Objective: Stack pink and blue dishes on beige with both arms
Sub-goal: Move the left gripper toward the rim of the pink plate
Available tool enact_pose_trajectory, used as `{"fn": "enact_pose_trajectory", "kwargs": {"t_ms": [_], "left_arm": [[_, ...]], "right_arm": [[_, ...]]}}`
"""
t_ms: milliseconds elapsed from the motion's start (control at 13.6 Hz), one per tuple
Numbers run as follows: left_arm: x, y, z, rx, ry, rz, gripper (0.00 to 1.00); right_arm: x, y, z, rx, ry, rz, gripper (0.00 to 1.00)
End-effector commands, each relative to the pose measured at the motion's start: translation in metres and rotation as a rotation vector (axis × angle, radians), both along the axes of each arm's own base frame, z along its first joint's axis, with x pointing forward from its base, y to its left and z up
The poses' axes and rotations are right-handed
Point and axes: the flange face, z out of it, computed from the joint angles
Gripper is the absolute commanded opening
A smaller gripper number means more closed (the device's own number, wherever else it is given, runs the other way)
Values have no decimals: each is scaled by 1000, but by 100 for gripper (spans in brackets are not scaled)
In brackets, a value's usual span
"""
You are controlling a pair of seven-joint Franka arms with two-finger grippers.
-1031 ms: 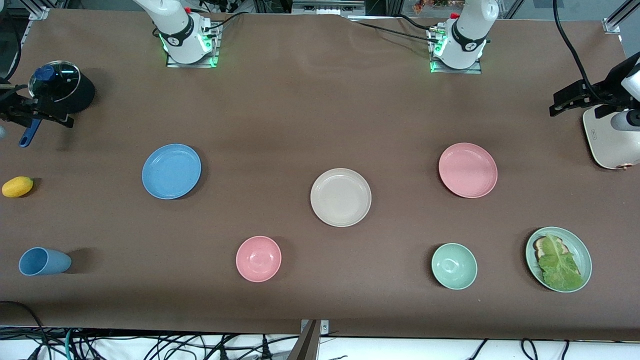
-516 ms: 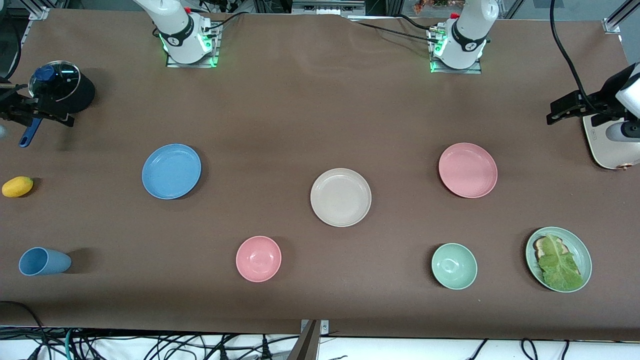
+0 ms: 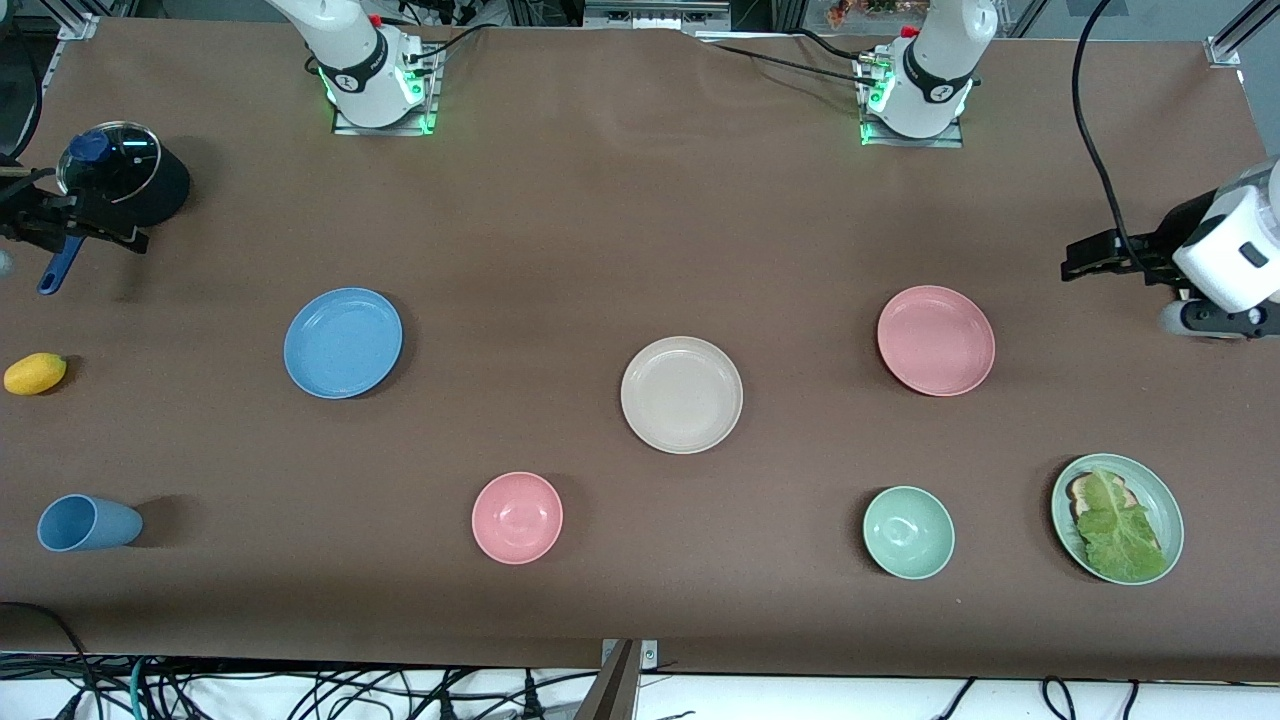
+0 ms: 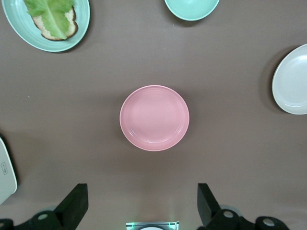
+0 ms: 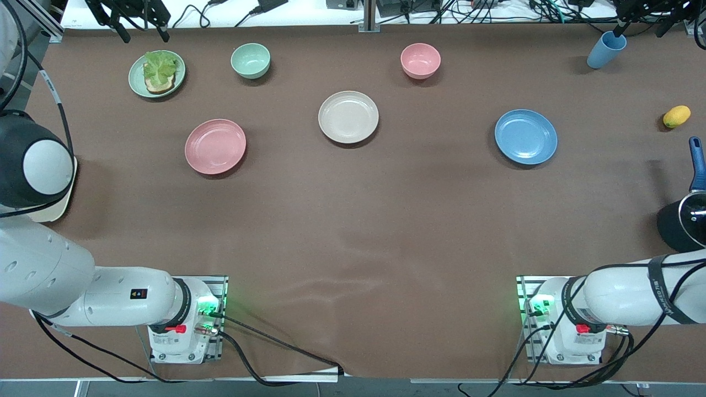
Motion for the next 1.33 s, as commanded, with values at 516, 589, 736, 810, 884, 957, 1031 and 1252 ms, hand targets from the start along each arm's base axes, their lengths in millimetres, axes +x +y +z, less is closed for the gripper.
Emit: {"fn": "enact_pose_trajectory", "kwargs": {"t_ms": [516, 589, 736, 810, 884, 957, 1031, 1252], "left_arm": [[48, -23, -114, -24, 115, -10, 100], [51, -4, -120, -52, 112, 30, 100], [54, 18, -131, -103, 103, 70, 100], [55, 24, -137, -108, 92, 64, 100], [54, 31, -143, -119, 85, 53, 100], [53, 35, -148, -127, 81, 40, 100], [51, 39, -157, -131, 77, 38, 100], [41, 68, -197, -165, 38, 24, 100]], "right_arm": [[1, -1, 6, -7, 5, 13, 100], [0, -1, 7, -7, 4, 13, 100], [0, -2, 5, -7, 7, 11, 100], [0, -2, 6, -6, 5, 11, 100], [0, -2, 6, -6, 5, 11, 100], [0, -2, 6, -6, 5, 11, 100], [0, -2, 6, -6, 5, 11, 100], [0, -2, 6, -6, 5, 11, 100]]}}
